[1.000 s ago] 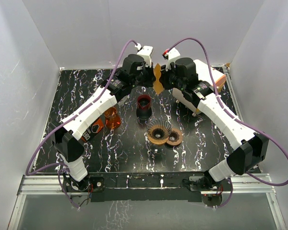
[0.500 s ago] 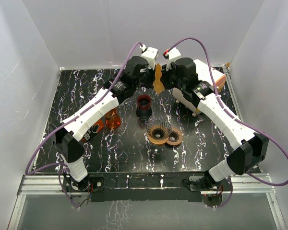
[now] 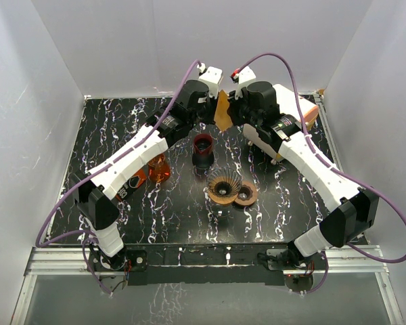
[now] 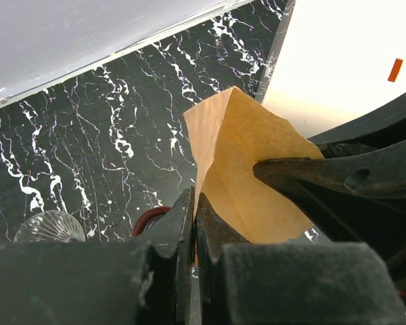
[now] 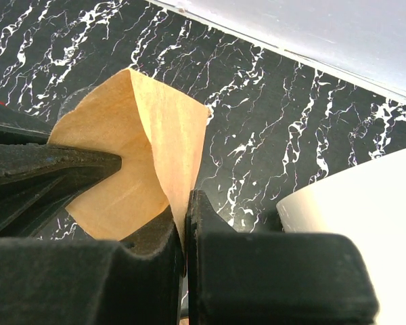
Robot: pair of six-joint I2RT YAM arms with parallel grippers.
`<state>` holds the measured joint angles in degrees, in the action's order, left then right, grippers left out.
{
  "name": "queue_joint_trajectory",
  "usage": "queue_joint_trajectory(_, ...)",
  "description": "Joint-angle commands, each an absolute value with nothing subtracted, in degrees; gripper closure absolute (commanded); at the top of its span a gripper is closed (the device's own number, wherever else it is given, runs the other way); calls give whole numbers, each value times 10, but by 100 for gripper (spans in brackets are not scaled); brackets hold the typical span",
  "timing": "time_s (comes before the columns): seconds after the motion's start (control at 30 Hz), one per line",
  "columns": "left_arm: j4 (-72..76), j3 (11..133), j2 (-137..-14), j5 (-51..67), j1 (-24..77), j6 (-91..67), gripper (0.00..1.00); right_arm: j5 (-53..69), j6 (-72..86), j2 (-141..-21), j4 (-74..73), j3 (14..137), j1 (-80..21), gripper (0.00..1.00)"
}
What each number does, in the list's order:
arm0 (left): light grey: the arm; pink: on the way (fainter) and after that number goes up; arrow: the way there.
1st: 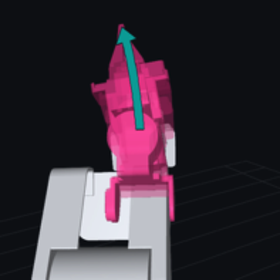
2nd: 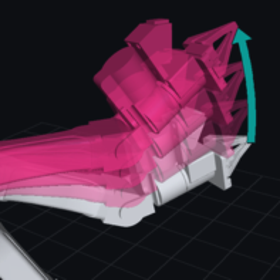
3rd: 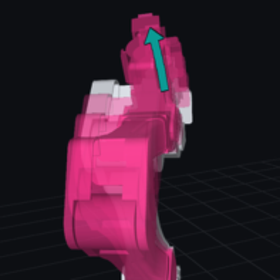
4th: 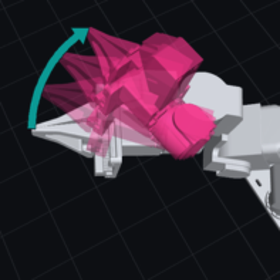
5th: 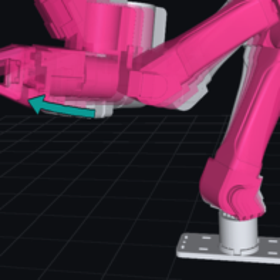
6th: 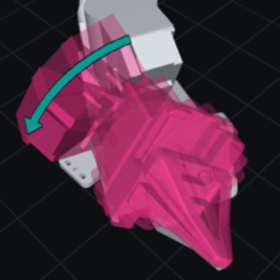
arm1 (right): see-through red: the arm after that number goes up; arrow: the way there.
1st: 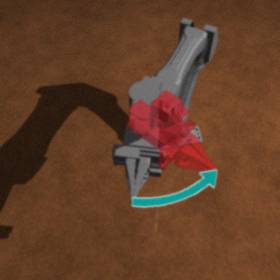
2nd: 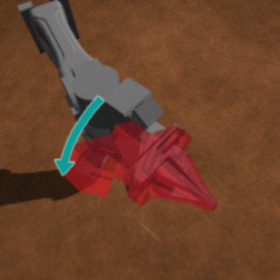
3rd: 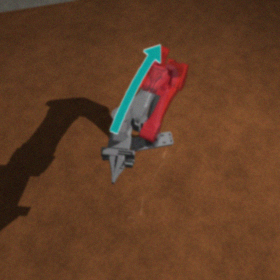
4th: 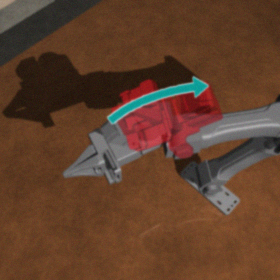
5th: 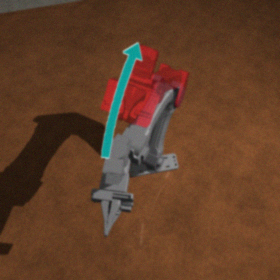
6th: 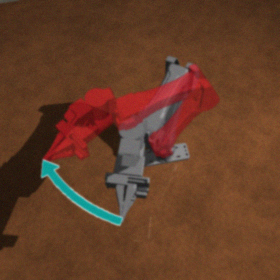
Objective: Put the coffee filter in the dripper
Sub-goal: Place the coffee filter in the coffee dripper.
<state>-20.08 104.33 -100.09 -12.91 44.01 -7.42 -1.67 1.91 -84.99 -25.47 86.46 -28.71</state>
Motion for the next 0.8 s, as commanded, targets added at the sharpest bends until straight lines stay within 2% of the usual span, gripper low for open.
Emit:
queue_joint_trajectory(0.0,-190,1041,-999,-147,443,-66,100,-29,24,-823,-218,875,-285,100)
queue_joint_trajectory(0.4,-184,1034,-990,-106,443,-87,100,-15,42,-817,-213,868,-274,100)
queue_joint_trajectory(0.6,-181,1035,-994,-84,443,-87,89,29,62,-808,-204,862,-266,100)
queue_joint_trajectory(0.77,-185,1042,-1002,-82,443,-91,83,34,67,-805,-205,862,-262,100)
